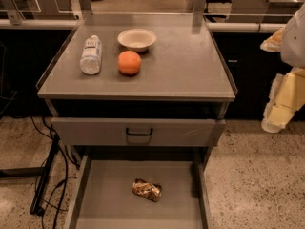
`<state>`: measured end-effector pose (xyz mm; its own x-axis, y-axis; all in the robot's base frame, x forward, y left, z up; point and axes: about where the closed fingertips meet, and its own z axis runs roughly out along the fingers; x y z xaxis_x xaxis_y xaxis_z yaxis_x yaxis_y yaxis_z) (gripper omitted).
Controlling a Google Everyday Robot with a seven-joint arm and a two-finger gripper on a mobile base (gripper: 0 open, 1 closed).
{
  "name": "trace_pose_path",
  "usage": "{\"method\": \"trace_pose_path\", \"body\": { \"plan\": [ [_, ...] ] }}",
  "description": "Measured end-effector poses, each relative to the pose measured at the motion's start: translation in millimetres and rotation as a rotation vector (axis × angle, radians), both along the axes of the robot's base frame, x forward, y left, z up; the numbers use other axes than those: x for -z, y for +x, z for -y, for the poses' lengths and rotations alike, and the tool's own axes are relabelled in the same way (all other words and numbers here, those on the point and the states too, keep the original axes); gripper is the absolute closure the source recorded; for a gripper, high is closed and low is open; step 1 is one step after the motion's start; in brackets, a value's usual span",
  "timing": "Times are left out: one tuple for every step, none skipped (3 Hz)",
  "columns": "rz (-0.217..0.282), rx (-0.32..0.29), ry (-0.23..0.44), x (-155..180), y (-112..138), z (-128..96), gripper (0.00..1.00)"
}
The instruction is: Pick orange can from middle drawer and place on counter
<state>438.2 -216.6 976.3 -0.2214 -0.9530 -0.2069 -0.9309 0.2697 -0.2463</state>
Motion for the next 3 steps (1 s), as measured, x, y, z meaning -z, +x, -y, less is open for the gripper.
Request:
{"method": "trace_pose_path", "body": {
  "plan": [
    [0.001,0.000,0.000,0,0,0,0.00],
    [0.017,-0.012,0.037,12,-1,-6,0.00],
    [0.017,-0.010,0.125,40,-7,-17,0.00]
  ]
}}
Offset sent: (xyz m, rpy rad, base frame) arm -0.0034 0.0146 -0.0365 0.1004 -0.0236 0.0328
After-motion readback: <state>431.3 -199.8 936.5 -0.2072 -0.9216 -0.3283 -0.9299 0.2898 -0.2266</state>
